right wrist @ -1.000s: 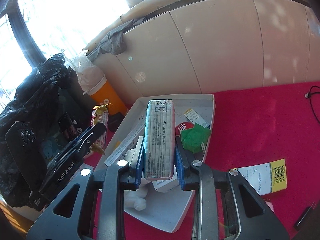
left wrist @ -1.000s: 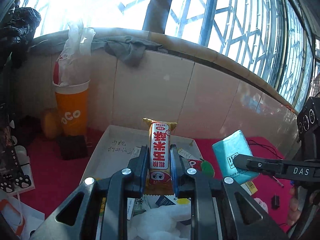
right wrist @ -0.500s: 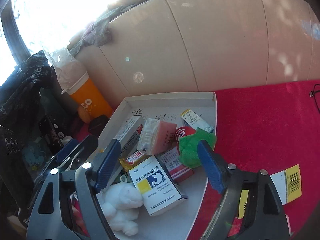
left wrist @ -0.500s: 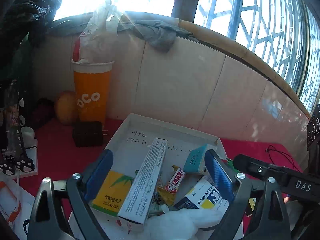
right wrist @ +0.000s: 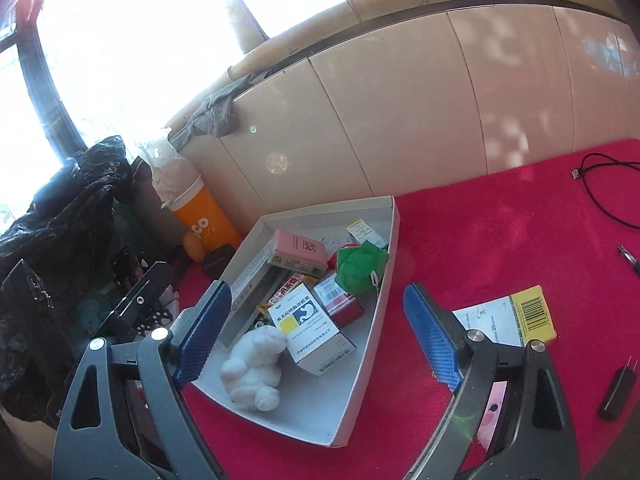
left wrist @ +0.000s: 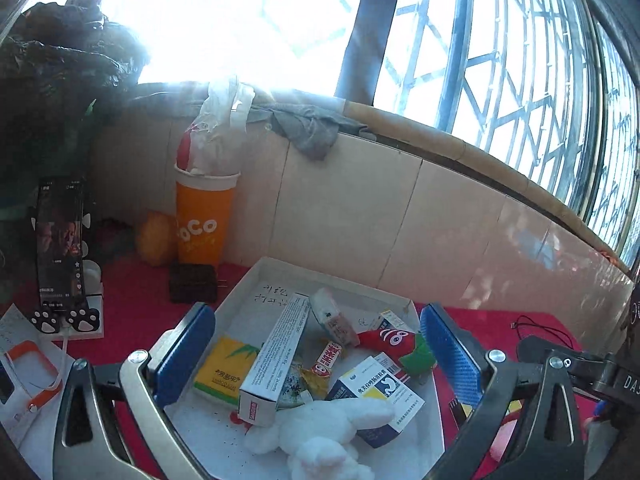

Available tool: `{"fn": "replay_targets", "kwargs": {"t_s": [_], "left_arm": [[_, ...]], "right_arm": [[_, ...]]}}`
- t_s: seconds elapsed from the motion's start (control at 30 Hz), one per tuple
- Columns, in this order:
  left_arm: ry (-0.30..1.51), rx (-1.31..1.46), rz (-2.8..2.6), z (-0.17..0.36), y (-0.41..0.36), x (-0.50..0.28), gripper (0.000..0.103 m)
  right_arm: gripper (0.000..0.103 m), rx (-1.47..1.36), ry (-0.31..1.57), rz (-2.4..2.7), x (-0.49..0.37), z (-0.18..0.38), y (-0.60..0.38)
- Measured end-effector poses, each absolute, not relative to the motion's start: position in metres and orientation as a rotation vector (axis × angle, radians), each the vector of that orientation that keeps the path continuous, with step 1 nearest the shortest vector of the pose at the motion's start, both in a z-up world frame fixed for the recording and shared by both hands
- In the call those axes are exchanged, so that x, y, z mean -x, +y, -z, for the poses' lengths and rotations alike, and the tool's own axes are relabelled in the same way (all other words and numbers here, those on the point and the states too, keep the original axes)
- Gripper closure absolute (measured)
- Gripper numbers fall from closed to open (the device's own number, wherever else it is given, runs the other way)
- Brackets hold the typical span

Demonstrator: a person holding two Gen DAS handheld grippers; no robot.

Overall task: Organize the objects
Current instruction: 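Open both grippers over the tray to drop the snack bar and grey pack, then grasp the pink plush with the left gripper while the right grasps the black charger plug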

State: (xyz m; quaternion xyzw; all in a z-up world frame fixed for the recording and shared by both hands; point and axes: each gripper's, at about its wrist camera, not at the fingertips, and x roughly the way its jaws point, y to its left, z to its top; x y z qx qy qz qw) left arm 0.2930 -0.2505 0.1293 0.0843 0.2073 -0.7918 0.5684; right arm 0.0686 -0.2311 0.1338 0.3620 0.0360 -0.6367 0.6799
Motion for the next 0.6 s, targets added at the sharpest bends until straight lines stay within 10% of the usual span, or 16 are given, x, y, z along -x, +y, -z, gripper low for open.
{"fn": "replay_targets", "kwargs": {"t_s": [0.6], "left_arm": [[0.488,-0.240,1.974,-0.136,-0.195,-0.260,0.000]], "right_arm": [[0.001,-0.524,-0.224,1.802,0.026,-0.180,-0.057]]}}
